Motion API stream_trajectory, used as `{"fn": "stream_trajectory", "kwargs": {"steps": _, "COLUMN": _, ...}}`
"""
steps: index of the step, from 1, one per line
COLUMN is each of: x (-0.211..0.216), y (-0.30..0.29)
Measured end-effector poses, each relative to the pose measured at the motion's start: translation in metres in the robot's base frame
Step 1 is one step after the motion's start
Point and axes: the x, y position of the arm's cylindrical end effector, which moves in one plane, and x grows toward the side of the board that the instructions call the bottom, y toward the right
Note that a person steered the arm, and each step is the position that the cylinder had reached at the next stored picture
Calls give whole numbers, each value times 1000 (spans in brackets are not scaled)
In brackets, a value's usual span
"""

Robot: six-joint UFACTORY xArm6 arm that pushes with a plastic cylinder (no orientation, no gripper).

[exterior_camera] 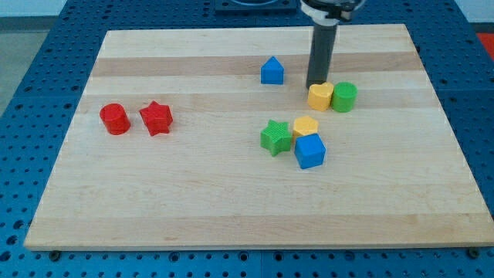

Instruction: Slightly move down the green circle

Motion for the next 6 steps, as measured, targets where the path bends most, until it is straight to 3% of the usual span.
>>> {"fn": "stream_trajectory", "kwargs": {"steps": 3, "x": 7, "y": 44}}
{"fn": "stream_trajectory", "kwargs": {"steps": 6, "x": 24, "y": 47}}
